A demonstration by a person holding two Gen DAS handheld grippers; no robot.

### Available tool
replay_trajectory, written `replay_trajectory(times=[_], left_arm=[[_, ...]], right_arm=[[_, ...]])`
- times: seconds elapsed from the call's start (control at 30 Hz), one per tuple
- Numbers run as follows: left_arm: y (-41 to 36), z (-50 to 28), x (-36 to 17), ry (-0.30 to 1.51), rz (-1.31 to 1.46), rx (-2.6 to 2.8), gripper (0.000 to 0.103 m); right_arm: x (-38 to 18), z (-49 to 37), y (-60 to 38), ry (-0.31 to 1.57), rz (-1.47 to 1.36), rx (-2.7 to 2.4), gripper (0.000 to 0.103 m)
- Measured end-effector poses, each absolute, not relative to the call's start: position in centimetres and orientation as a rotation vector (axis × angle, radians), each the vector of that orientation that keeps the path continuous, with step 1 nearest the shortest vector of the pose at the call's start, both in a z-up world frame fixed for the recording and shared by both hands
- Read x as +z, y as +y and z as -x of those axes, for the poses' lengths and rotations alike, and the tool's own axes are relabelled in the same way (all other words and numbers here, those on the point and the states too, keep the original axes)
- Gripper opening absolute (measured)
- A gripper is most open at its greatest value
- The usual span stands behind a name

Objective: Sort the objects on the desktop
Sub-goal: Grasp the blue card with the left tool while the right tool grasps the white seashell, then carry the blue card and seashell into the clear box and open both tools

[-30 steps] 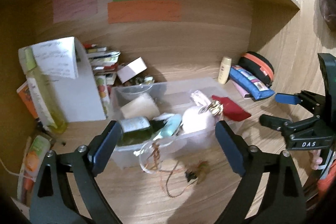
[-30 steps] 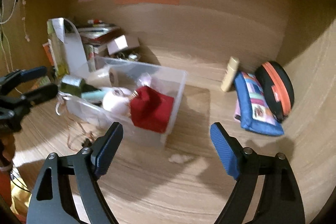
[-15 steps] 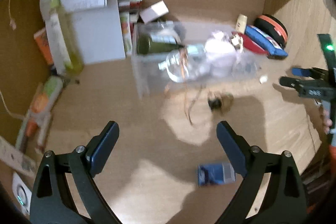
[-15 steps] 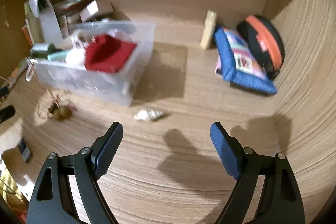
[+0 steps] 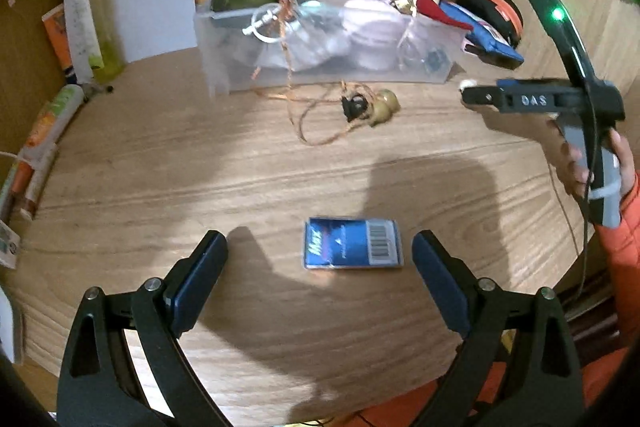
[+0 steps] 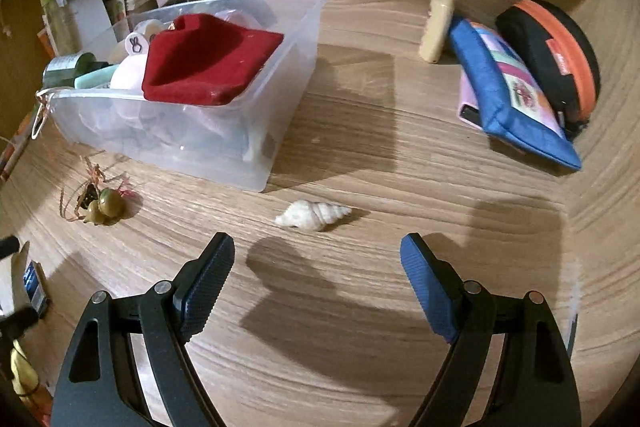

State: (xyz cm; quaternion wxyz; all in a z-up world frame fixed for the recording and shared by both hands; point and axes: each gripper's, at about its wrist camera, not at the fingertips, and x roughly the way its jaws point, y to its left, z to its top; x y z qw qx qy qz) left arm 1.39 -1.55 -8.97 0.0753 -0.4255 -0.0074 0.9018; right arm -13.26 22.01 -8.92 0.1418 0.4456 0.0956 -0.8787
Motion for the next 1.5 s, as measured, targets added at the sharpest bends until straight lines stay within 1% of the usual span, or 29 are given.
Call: replay_trajectory(times=[0.07, 0.17, 0.2, 0.27, 0.3, 0.37, 0.4, 0.43, 0.47, 0.57, 0.7, 0.97, 1.5], left_arm=[[-1.3, -1.6, -9.1, -0.014, 1.259, 2.727, 0.095], [-1.0, -1.8, -9.2, 0.007, 1.242, 2.746, 0.094], [-0.8, -1.9, -9.3, 0.015, 1.235, 2.755, 0.093], [-0.4, -2.1, -9.4, 0.052, 1.217, 2.771, 0.084], [-0.3, -2.2, -9.4, 0.064, 1.203, 2.775, 0.080], [-0.1, -2.5, -9.3, 0.067, 1.181, 2.778, 0.063], [-0.1, -2.5, -9.3, 0.064, 1.176, 2.775, 0.060], [-0.2, -2.5, -9.2, 0.062, 1.173, 2.774, 0.055], [-0.3, -2.4, -9.2, 0.057, 1.173, 2.776, 0.051], [-0.7, -2.2, -9.1, 0.027, 1.173, 2.771, 0.047], [-1.5, -1.9, -8.9, -0.056, 1.178, 2.756, 0.047], [-2.1, -1.6, -8.3, -0.078, 1.160, 2.787, 0.047], [-2.6, 2.6, -1.3, -0.035, 0.863, 2.895, 0.047]], right_arm=[[-9.0, 13.4, 21.6, 0.286, -1.281, -2.528, 0.083], [-9.3, 13.6, 21.1, 0.304, -1.287, -2.519, 0.080], [-9.4, 13.7, 21.0, 0.308, -1.284, -2.522, 0.076], [-9.5, 13.9, 20.8, 0.311, -1.283, -2.521, 0.068], [-9.5, 13.9, 20.8, 0.301, -1.283, -2.515, 0.066], [-9.3, 14.0, 20.8, 0.290, -1.278, -2.511, 0.053], [-9.3, 14.0, 20.8, 0.288, -1.273, -2.510, 0.048], [-9.2, 14.0, 20.8, 0.283, -1.271, -2.501, 0.041], [-9.2, 13.9, 20.7, 0.274, -1.270, -2.486, 0.038], [-9.2, 13.7, 20.4, 0.294, -1.259, -2.489, 0.038], [-9.1, 13.5, 20.1, 0.309, -1.248, -2.472, 0.038], [-7.9, 11.7, 19.6, 0.331, -1.182, -2.466, 0.038], [-2.1, 9.0, 18.3, 0.349, -0.948, -2.514, 0.038]])
